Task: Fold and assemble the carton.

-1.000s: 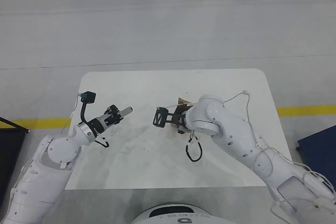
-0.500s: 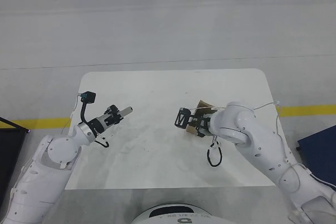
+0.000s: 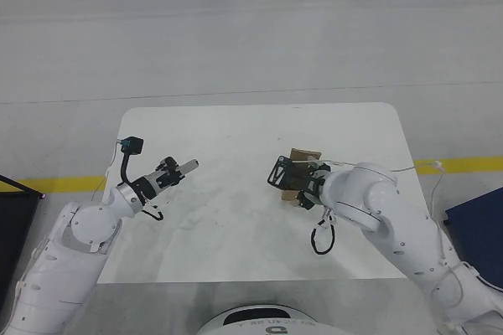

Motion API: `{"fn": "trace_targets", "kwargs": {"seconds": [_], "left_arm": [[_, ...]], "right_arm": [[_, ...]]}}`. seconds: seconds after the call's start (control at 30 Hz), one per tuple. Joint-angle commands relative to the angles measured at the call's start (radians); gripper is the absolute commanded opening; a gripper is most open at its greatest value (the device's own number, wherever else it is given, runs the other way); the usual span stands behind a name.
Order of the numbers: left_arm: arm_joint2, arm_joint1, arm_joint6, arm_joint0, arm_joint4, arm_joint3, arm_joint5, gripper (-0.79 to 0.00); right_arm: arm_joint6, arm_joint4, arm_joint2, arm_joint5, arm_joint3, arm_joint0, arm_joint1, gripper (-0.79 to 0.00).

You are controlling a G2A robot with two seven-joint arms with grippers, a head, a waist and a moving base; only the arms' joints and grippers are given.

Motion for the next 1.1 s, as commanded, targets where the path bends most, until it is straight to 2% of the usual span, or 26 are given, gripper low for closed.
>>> {"fn": "trace_targets", "kwargs": {"seconds": [0.0,0.13,0.23,0.27,0.3,0.47,0.53,0.57,0.8,1.0,1.07], "left_arm": [[0.000,0.000,0.000,0.000,0.000,0.000,0.000,0.000],[0.000,0.000,0.000,0.000,0.000,0.000,0.000,0.000],[0.000,0.000,0.000,0.000,0.000,0.000,0.000,0.000],[0.000,0.000,0.000,0.000,0.000,0.000,0.000,0.000],[0.000,0.000,0.000,0.000,0.000,0.000,0.000,0.000],[0.000,0.000,0.000,0.000,0.000,0.000,0.000,0.000],[0.000,0.000,0.000,0.000,0.000,0.000,0.000,0.000],[0.000,0.000,0.000,0.000,0.000,0.000,0.000,0.000],[0.000,0.000,0.000,0.000,0.000,0.000,0.000,0.000],[0.000,0.000,0.000,0.000,0.000,0.000,0.000,0.000],[0.000,0.000,0.000,0.000,0.000,0.000,0.000,0.000]], "right_arm": [[0.000,0.000,0.000,0.000,0.000,0.000,0.000,0.000],[-0.043,-0.042,-0.015,0.011,-0.020,-0.028,0.000,0.000],[0.014,-0.145,-0.058,-0.004,-0.066,-0.048,0.002,0.000],[0.031,-0.159,-0.070,-0.012,-0.075,-0.051,0.001,-0.086],[0.045,-0.165,-0.080,-0.027,-0.082,-0.047,0.000,-0.126],[0.058,-0.118,-0.105,-0.052,-0.059,0.006,-0.009,-0.139],[0.042,-0.082,-0.121,-0.067,-0.038,0.033,-0.011,-0.323],[0.039,-0.073,-0.132,-0.070,-0.025,0.048,-0.011,-0.339],[0.056,-0.009,-0.216,-0.054,0.102,0.164,-0.028,-0.302],[0.083,0.031,-0.256,-0.027,0.152,0.217,-0.031,-0.271],[0.084,0.058,-0.269,-0.025,0.186,0.240,-0.032,-0.283]]}}
